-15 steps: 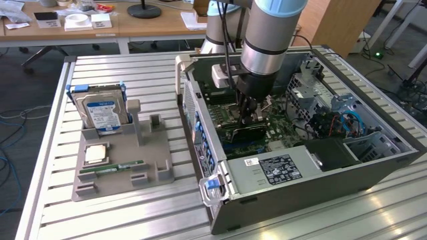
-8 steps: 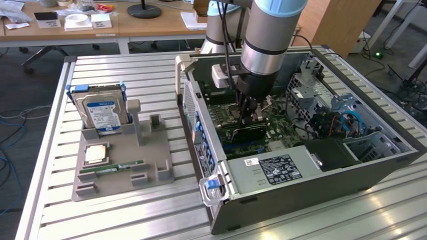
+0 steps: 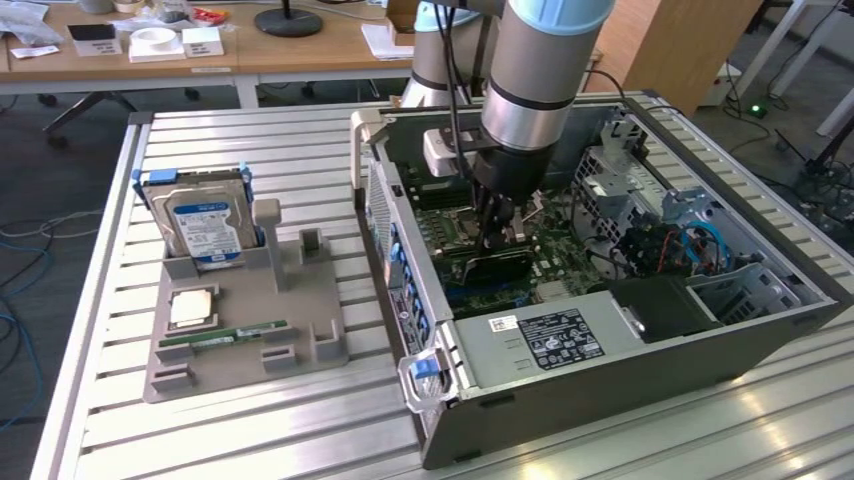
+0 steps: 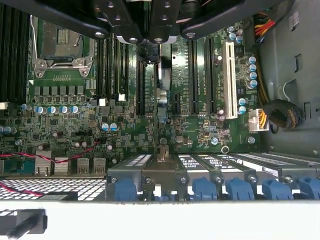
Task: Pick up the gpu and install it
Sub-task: 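Press down on the gpu until it lock into place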
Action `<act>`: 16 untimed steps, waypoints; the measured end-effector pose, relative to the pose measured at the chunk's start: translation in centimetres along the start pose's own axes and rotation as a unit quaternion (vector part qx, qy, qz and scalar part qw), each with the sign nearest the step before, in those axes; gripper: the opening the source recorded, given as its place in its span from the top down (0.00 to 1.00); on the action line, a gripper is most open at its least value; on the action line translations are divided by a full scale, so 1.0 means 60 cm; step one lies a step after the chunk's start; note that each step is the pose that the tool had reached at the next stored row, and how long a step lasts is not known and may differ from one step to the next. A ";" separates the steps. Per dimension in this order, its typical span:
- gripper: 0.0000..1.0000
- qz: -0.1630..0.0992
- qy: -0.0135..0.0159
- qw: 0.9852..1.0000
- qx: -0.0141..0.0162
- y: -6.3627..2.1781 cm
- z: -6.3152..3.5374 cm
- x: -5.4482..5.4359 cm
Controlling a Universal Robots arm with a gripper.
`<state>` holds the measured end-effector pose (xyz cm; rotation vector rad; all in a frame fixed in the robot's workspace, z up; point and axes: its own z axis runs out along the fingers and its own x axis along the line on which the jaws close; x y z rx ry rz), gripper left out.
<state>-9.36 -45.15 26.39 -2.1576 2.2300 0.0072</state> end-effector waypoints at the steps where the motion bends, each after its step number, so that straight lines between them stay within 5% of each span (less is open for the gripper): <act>1: 0.89 0.000 0.000 1.000 0.000 0.000 0.000 0.000; 16: 0.89 0.000 0.000 1.000 0.000 0.001 0.001 0.000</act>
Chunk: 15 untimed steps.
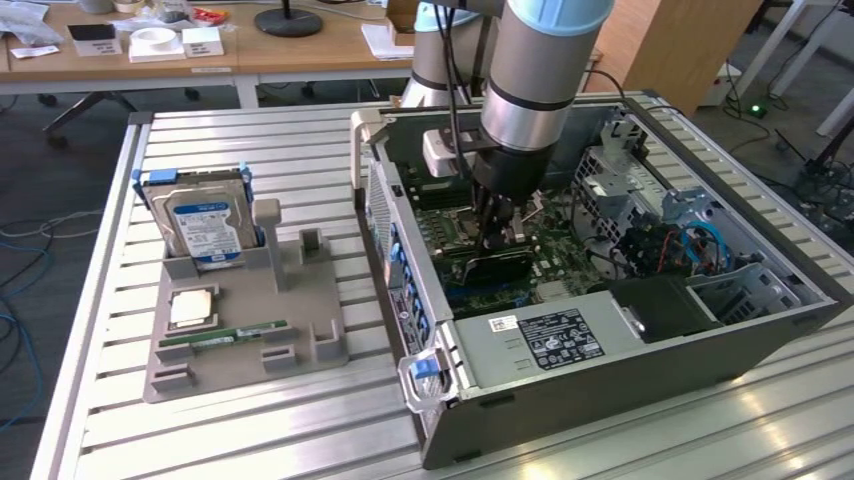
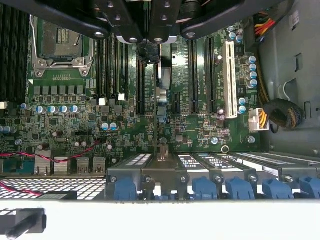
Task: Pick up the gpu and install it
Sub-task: 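Press down on the gpu until it lock into place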
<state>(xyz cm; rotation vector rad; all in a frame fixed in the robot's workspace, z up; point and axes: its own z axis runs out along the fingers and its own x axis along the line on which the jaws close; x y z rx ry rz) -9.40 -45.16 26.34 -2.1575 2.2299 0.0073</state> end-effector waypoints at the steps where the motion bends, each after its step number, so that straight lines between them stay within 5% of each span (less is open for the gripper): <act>1: 0.89 0.000 0.000 1.000 0.000 0.000 0.000 0.001; 15: 0.89 0.000 0.000 1.000 0.000 0.000 0.000 0.001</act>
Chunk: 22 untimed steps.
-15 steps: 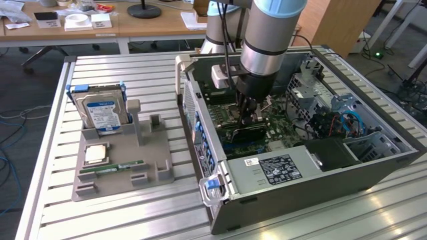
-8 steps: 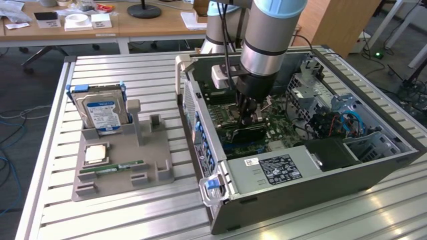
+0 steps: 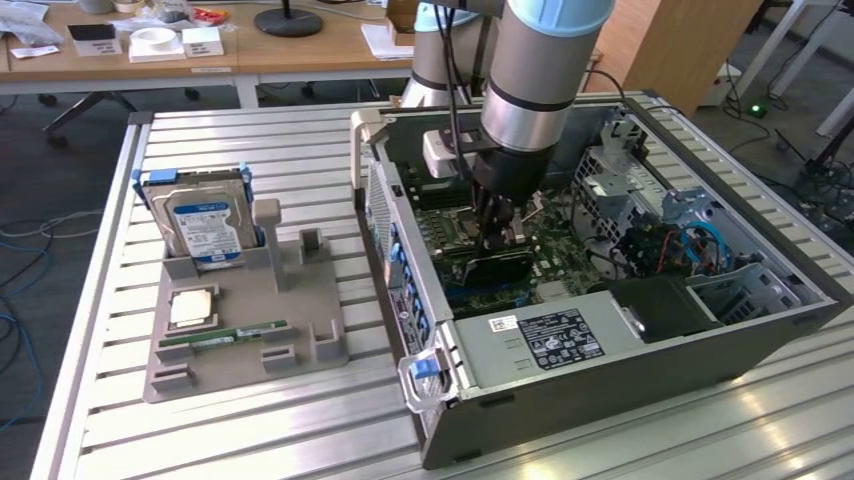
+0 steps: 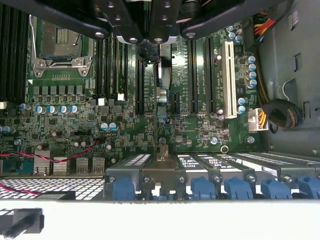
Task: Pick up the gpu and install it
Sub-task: 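Press down on the gpu until it lock into place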
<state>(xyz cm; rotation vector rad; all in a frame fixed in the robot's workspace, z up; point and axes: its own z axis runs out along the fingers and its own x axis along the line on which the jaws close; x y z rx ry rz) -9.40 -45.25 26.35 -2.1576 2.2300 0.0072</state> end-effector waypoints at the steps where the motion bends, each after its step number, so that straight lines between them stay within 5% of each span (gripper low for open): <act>1: 0.89 0.000 0.000 1.000 0.000 0.000 0.000 0.000; 22: 0.89 0.000 0.000 1.000 0.000 0.003 0.003 0.000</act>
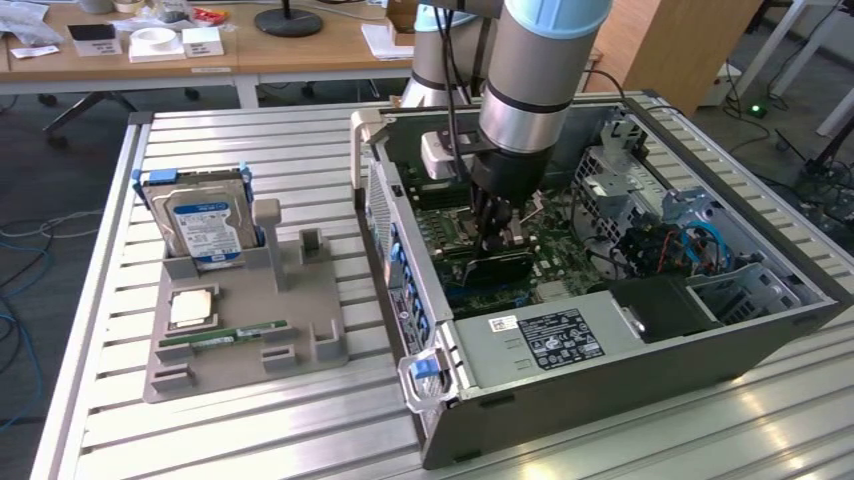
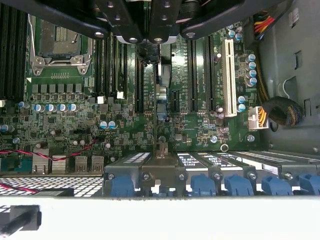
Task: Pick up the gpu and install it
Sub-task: 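Press down on the gpu until it lock into place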
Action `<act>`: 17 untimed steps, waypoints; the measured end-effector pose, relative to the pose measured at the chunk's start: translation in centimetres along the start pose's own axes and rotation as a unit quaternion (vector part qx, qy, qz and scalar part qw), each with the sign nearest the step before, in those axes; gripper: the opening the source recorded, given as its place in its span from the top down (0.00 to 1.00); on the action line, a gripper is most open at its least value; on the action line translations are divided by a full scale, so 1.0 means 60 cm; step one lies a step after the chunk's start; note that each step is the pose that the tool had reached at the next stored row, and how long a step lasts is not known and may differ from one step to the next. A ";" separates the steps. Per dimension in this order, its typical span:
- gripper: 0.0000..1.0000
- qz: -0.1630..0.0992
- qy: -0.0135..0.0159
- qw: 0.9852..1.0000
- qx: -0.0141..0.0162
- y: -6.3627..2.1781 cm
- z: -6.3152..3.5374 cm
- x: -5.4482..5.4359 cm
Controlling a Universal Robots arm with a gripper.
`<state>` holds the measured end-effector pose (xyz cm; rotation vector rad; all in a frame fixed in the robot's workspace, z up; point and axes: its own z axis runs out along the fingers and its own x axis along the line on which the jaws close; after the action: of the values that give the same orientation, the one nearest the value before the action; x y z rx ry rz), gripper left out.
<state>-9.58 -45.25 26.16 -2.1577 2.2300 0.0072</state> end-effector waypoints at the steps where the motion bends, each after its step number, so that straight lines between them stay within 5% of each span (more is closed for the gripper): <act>1: 0.89 0.000 0.000 1.000 0.000 0.000 0.000 0.000; 17: 0.89 0.000 0.000 1.000 0.000 0.001 0.001 0.000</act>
<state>-9.65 -45.27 26.08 -2.1578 2.2297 0.0072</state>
